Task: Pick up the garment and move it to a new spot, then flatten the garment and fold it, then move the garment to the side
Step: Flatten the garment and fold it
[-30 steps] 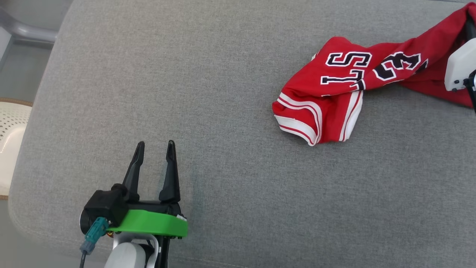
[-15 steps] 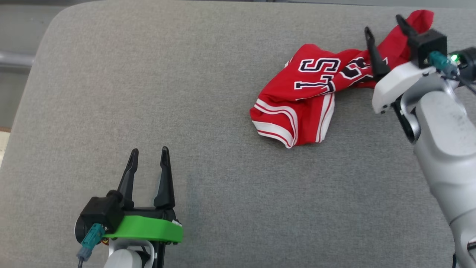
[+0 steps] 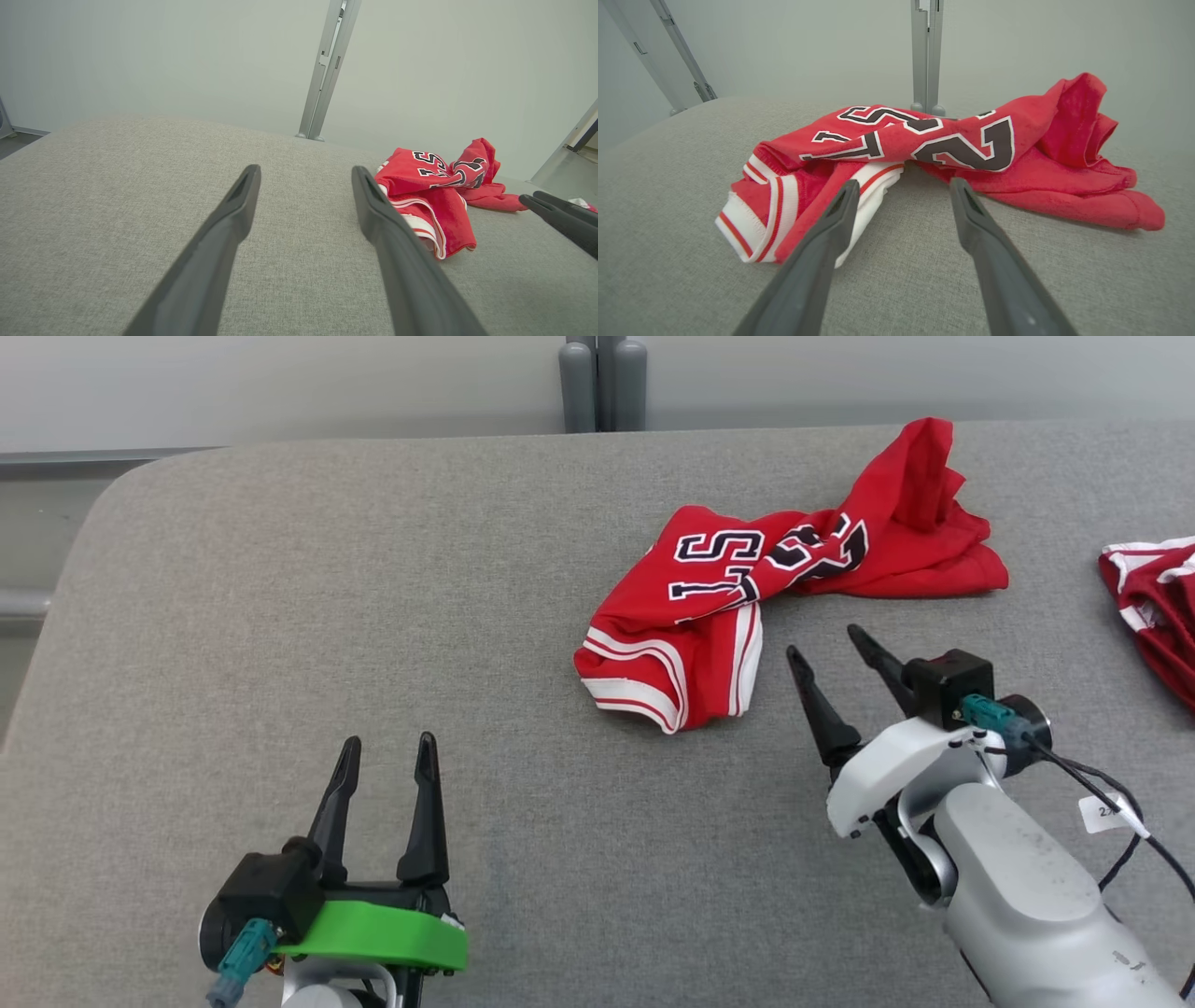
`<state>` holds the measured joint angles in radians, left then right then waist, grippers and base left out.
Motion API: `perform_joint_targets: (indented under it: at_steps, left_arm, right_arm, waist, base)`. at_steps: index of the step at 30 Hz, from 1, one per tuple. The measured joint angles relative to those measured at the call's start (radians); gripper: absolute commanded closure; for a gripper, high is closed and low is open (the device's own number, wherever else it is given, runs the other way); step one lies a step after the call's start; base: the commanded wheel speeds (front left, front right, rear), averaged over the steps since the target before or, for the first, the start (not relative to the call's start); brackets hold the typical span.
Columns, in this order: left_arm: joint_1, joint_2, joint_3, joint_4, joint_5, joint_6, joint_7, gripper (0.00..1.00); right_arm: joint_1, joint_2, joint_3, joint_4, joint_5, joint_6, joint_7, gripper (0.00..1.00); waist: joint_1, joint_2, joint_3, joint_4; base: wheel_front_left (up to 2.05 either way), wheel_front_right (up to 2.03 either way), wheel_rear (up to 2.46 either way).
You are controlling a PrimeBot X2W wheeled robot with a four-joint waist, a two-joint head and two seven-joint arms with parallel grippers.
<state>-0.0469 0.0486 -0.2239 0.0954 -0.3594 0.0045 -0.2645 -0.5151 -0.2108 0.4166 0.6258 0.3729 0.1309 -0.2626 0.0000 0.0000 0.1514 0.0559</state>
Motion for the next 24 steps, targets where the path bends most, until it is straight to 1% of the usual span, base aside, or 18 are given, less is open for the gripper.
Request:
perform_joint_targets:
  at_steps: [5, 6, 9, 14, 15, 16, 17, 18, 21, 24]
  left_arm:
    - [0.001, 0.000, -0.002, 0.004, 0.002, 0.000, 0.000, 0.00]
    - [0.001, 0.000, -0.003, 0.005, 0.002, -0.002, 0.000, 0.00]
    - [0.000, 0.000, -0.005, 0.005, 0.003, -0.003, 0.000, 0.00]
    - [0.000, 0.000, -0.001, 0.002, 0.003, -0.001, 0.000, 0.00]
    - [0.000, 0.000, 0.002, 0.002, 0.003, 0.000, 0.000, 0.00]
    - [0.000, 0.001, 0.004, 0.002, 0.003, 0.000, 0.000, 0.00]
    - [0.000, 0.001, 0.005, 0.001, 0.003, 0.000, 0.000, 0.00]
    - [0.000, 0.001, 0.006, 0.001, 0.002, 0.000, 0.000, 0.00]
    - [0.000, 0.001, 0.009, -0.001, 0.001, 0.003, 0.000, 0.00]
    - [0.000, 0.001, 0.008, -0.002, 0.000, 0.004, 0.000, 0.00]
  right_arm:
    - [-0.007, 0.040, 0.014, 0.103, 0.033, 0.000, 0.000, 0.00]
    - [-0.024, 0.052, 0.019, 0.158, 0.046, 0.000, 0.000, 0.00]
    - [-0.053, 0.064, 0.018, 0.223, 0.071, 0.000, 0.000, 0.00]
    - [-0.084, 0.075, 0.043, 0.286, 0.130, 0.000, 0.000, 0.00]
    - [-0.087, 0.076, 0.050, 0.293, 0.143, 0.000, 0.000, 0.56]
    - [-0.090, 0.075, 0.057, 0.298, 0.155, 0.000, 0.000, 0.69]
    - [-0.092, 0.075, 0.064, 0.300, 0.162, 0.000, 0.000, 0.97]
    - [-0.096, 0.074, 0.074, 0.300, 0.169, 0.000, 0.000, 1.00]
    - [-0.105, 0.070, 0.102, 0.295, 0.189, 0.000, 0.000, 1.00]
    - [-0.115, 0.061, 0.119, 0.264, 0.199, 0.000, 0.000, 1.00]
  waist:
    - [0.0000, 0.0000, -0.002, 0.031]
    - [0.0000, 0.0000, 0.002, 0.052]
    - [0.0000, 0.0000, 0.009, 0.082]
    - [0.0000, 0.0000, 0.022, 0.128]
    - [0.0000, 0.0000, 0.025, 0.136]
    - [0.0000, 0.0000, 0.029, 0.142]
    - [0.0000, 0.0000, 0.032, 0.145]
    - [0.0000, 0.0000, 0.036, 0.148]
    - [0.0000, 0.0000, 0.042, 0.146]
    - [0.0000, 0.0000, 0.043, 0.133]
  base:
    - [0.00, 0.00, 0.00]
    - [0.00, 0.00, 0.00]
    - [0.00, 0.00, 0.00]
    - [0.00, 0.00, 0.00]
    - [0.00, 0.00, 0.00]
    - [0.00, 0.00, 0.00]
    - [0.00, 0.00, 0.00]
    - [0.00, 0.00, 0.00]
    - [0.00, 0.00, 0.00]
    - [0.00, 0.00, 0.00]
